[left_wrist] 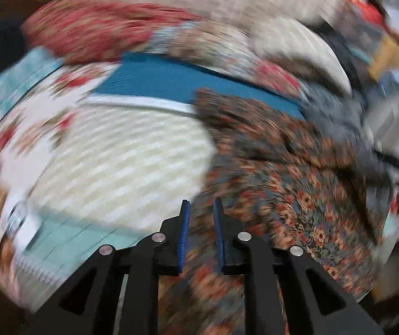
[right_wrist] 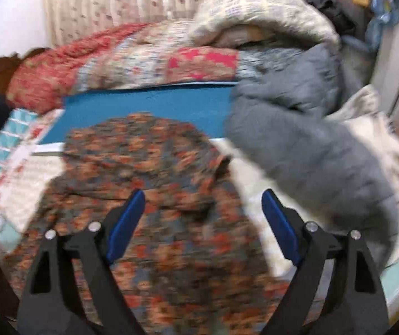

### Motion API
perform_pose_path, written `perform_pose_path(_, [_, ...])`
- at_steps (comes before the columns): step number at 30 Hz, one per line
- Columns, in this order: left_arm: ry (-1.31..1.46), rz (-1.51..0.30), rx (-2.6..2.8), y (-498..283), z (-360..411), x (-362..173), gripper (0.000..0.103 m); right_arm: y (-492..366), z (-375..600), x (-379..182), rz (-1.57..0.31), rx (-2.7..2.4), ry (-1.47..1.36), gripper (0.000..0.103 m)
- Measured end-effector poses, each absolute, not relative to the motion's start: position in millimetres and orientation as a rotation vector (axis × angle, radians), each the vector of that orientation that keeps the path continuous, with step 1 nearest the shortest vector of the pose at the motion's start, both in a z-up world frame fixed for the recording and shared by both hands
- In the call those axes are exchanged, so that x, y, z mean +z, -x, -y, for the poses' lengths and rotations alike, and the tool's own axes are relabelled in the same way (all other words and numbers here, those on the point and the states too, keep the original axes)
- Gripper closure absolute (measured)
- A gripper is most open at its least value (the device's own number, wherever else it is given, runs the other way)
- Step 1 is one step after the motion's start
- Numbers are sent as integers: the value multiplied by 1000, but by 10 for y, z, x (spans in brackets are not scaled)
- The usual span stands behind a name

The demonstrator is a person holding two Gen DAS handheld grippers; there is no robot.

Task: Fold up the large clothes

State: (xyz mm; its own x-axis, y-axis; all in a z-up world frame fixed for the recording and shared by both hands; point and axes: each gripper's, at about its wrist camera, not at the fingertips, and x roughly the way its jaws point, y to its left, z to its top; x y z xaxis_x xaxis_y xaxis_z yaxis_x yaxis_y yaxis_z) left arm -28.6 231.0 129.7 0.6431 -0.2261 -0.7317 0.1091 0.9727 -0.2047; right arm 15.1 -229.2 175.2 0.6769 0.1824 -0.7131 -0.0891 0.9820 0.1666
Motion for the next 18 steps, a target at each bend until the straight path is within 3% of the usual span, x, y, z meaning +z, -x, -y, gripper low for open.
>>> perform_pose_path(6, [-43, -859, -432, -171, -1311, 958, 66, -1048, 923, 1491, -987, 582, -141, 32])
perform_pose_path(10, [-101, -851, -454, -473, -1042, 738, 66, -2021, 46, 1379, -1067, 654, -93, 32])
perform_pose_path(16, [328, -921, -354, -1043, -1754, 296, 63, -3049, -503, 739, -1224, 640, -136, 33])
perform_pose_path(17, [401, -900, -325, -1055, -1912, 234, 52, -3109, -545, 589, -1293, 680, -160, 39])
perform_pose_path(18, [456, -870, -276, -1035, -2059, 225, 52, -3124, -622, 501, -1338, 726, -179, 65])
